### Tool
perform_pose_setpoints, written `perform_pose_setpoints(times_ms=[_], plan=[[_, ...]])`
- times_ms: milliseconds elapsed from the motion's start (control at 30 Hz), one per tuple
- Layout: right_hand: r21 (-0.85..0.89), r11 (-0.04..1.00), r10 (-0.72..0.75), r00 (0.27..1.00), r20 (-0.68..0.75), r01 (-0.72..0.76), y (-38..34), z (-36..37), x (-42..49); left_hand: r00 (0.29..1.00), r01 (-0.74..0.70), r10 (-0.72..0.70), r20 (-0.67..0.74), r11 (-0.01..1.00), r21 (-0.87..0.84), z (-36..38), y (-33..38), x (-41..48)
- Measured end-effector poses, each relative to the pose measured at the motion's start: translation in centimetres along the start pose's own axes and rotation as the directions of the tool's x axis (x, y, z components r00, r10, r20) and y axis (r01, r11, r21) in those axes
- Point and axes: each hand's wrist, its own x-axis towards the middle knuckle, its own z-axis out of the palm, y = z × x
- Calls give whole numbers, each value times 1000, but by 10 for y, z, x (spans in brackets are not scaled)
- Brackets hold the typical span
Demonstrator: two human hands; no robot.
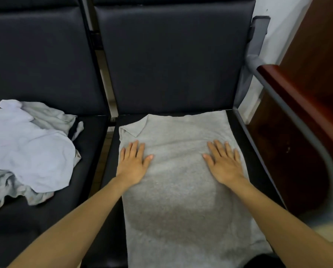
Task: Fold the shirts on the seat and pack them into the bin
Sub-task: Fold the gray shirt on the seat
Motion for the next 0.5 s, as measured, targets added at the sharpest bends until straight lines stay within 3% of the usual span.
perform_pose_setpoints(times_ms=[133,200,367,433,500], plan=[[-12,1000,4,999,-40,-5,4,1,-2,961,-87,80,-266,996,-17,-7,-4,12],[-6,1000,3,997,-74,-4,3,3,-4,944,-85,82,-318,996,5,-11,-4,23],[16,1000,2,991,-130,0,2,5,-7,981,54,-44,-191,997,46,-24,-13,57],[21,1000,3,991,-137,0,2,6,-6,970,203,-205,-133,979,-28,-35,-22,74],[13,1000,1,989,-147,1,2,7,-5,915,376,-396,-73,906,-192,-44,-35,87]])
